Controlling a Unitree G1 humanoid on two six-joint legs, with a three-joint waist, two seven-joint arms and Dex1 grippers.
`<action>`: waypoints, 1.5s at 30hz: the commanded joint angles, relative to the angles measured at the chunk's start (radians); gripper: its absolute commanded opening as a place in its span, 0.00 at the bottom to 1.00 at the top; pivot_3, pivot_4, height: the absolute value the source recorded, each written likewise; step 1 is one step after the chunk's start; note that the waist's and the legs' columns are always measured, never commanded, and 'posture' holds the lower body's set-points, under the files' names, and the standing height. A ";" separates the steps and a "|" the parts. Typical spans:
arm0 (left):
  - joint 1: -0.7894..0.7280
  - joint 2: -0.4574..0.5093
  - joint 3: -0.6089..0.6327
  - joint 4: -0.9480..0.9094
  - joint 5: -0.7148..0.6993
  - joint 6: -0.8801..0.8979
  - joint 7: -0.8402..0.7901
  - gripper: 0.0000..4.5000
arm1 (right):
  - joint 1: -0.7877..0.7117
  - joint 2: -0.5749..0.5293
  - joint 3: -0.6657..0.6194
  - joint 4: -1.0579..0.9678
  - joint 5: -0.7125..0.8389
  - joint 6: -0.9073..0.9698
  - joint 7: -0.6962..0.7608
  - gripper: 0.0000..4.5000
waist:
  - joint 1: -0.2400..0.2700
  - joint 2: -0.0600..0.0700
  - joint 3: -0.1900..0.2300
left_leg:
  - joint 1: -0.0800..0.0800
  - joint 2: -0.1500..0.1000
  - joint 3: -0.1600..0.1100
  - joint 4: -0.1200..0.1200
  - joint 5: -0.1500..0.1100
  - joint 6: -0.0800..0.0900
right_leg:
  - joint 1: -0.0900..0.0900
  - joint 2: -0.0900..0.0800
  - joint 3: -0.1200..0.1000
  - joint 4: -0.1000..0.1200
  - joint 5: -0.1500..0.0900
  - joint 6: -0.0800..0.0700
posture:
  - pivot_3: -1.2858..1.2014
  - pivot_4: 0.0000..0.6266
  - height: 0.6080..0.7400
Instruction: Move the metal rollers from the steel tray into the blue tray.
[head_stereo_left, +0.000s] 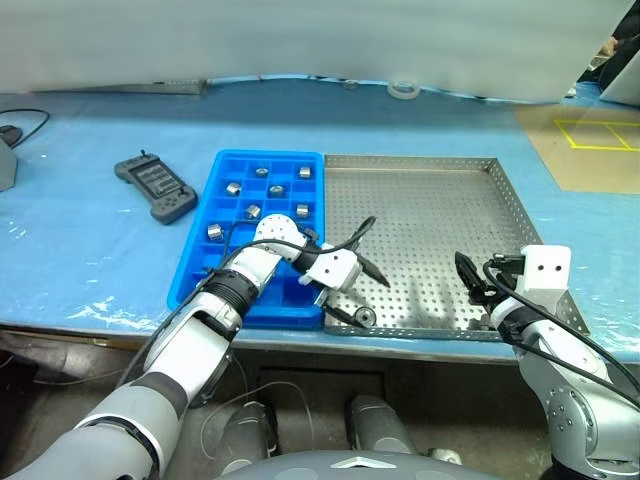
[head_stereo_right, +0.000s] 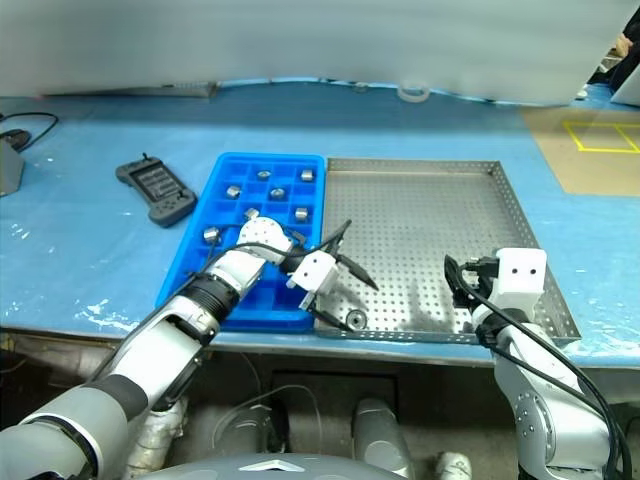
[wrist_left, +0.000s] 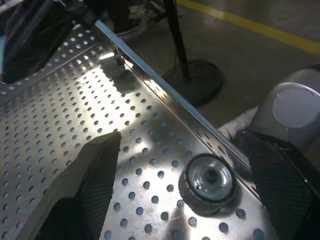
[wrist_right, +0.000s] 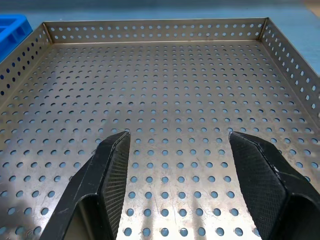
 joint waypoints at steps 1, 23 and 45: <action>-0.087 -0.009 0.013 0.075 0.009 -0.063 -0.014 0.90 | 0.008 0.010 -0.011 -0.022 -0.011 -0.034 -0.006 0.73 | 0.002 0.000 0.000 | 0.000 0.000 0.000 0.000 0.000 0.000 | 0.000 0.000 0.000 0.000 0.000 0.000 | 0.30 0.24 1.00; -0.164 -0.073 -0.050 0.307 0.280 -0.316 0.265 0.90 | 0.041 0.064 0.017 -0.022 -0.055 -0.077 -0.019 0.73 | -0.055 0.000 0.000 | -0.002 -0.001 0.000 0.005 -0.002 0.004 | 0.001 -0.001 0.000 0.000 0.000 0.000 | 0.29 0.24 1.00; -0.261 -0.113 -0.030 0.414 0.465 -0.142 0.832 0.90 | 0.024 0.072 0.036 0.002 -0.073 -0.087 -0.021 0.73 | -0.081 0.000 0.000 | -0.006 -0.001 -0.001 0.011 -0.004 0.007 | 0.002 -0.002 -0.001 0.000 0.000 0.000 | 0.30 0.24 1.00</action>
